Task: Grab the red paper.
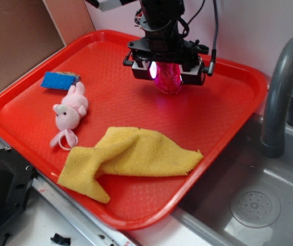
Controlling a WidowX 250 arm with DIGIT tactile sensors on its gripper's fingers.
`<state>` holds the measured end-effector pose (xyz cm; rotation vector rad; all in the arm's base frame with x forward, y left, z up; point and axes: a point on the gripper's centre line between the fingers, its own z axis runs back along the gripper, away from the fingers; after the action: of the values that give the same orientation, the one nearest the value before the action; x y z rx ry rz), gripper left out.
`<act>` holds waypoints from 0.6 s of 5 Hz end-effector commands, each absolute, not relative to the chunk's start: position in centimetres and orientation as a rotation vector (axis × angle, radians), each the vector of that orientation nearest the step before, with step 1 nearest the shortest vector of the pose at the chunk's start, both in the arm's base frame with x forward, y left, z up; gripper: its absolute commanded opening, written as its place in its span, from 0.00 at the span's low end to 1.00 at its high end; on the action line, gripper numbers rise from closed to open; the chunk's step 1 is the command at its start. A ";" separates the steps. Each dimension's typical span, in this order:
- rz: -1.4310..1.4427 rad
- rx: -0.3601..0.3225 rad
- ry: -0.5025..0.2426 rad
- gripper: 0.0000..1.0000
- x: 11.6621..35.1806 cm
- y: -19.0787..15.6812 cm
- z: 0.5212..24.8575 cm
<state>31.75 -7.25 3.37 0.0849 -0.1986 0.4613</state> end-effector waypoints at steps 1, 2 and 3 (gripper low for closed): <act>0.487 0.068 -0.221 0.00 32.8 -6.6 4.2; 0.495 0.062 -0.217 0.00 32.6 -6.4 4.3; 0.486 0.057 -0.204 0.00 32.1 -6.3 5.0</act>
<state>31.57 -7.20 3.49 0.0760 -0.1635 0.4722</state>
